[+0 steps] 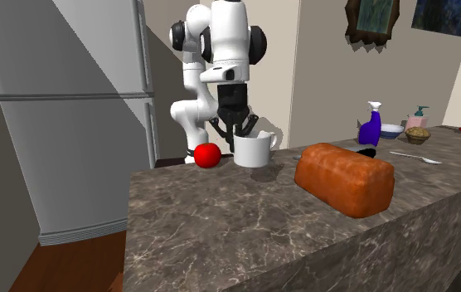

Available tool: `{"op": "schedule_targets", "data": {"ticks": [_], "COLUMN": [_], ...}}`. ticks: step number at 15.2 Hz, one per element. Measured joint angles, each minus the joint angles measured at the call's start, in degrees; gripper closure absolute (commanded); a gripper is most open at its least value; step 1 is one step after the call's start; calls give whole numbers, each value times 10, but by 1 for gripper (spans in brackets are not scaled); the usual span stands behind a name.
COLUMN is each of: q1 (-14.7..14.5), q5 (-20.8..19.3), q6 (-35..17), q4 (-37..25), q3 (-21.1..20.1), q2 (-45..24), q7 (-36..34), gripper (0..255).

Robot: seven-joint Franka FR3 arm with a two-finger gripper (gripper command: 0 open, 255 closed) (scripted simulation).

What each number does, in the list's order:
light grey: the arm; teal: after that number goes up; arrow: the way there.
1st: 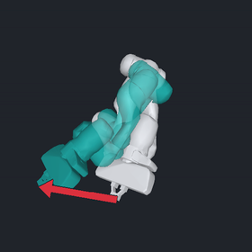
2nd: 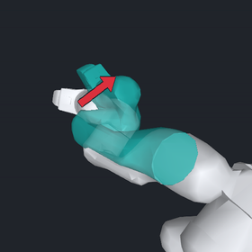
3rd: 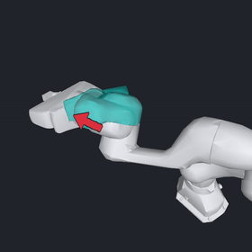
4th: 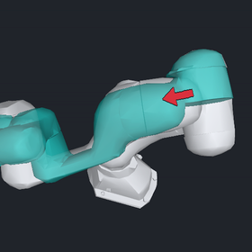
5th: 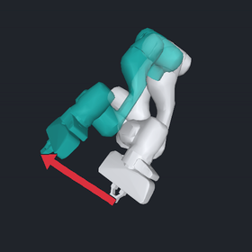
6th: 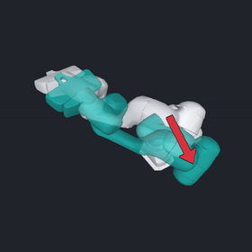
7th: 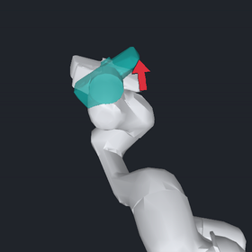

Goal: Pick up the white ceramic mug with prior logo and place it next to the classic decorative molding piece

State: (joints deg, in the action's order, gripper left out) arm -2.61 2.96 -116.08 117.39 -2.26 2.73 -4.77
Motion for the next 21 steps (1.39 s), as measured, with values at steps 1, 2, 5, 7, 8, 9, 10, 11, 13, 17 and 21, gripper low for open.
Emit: {"op": "schedule_targets", "data": {"ticks": [1,2,5,7,8,9,10,11,13,17,21], "q1": [0,0,-2,-9,-16,-19,-24,-31,-41,-63,-88], "q5": [0,0,0,2,3,5,7,10,15,30,49], "q6": [8,16,30,28,31,28,26,25,24,20,22], "q4": [-7,-12,-18,5,16,37,52,62,85,139,170], "q3": [0,0,-3,-11,-18,-22,-28,-37,-50,-78,-111], "q2": [1,4,13,34,48,66,81,90,114,167,204], "q7": [0,0,-6,-20,-34,-39,-49,-64,-84,-124,-171], "gripper": [255,255,255,255,255,255,255,255,255,255,255]}}
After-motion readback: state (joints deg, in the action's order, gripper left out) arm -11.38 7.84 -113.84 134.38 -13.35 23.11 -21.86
